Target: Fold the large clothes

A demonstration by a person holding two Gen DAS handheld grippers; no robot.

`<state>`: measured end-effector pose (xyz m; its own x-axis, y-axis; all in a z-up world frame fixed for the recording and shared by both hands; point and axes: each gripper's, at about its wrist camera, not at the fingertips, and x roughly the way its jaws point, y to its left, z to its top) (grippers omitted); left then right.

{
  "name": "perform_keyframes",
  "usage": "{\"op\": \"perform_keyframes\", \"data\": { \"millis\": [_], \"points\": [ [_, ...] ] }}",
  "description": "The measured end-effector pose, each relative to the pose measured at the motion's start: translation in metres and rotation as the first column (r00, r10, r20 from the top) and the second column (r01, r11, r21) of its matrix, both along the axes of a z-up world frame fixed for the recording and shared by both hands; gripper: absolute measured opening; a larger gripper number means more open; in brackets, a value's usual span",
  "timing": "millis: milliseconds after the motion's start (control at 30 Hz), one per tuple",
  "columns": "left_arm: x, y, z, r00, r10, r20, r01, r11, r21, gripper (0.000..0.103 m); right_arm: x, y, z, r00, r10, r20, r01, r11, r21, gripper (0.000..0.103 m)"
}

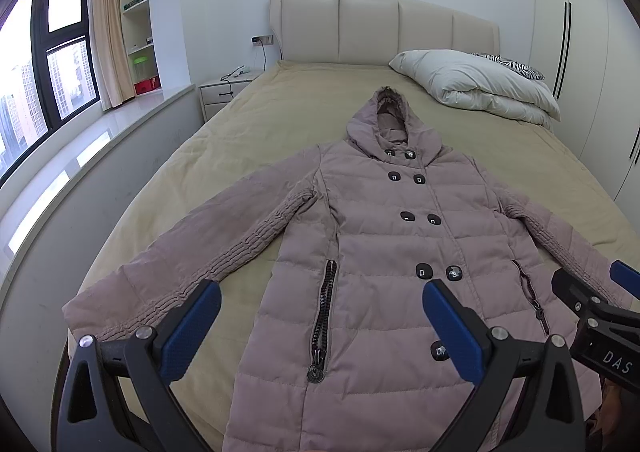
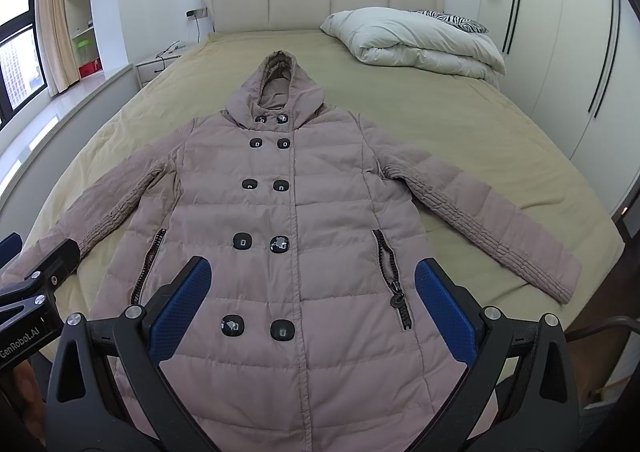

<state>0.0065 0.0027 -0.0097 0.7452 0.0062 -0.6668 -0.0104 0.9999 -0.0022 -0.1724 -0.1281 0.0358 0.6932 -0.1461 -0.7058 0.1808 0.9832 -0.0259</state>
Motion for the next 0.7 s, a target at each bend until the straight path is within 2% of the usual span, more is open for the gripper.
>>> {"op": "perform_keyframes", "data": {
  "millis": [700],
  "points": [
    [-0.002,-0.002,-0.011,1.0,-0.002,-0.003,0.002,1.0,0.0,0.103,-0.001,0.003,-0.006,1.0,0.003,-0.007,-0.003,1.0,-0.004,0.103]
  ]
}}
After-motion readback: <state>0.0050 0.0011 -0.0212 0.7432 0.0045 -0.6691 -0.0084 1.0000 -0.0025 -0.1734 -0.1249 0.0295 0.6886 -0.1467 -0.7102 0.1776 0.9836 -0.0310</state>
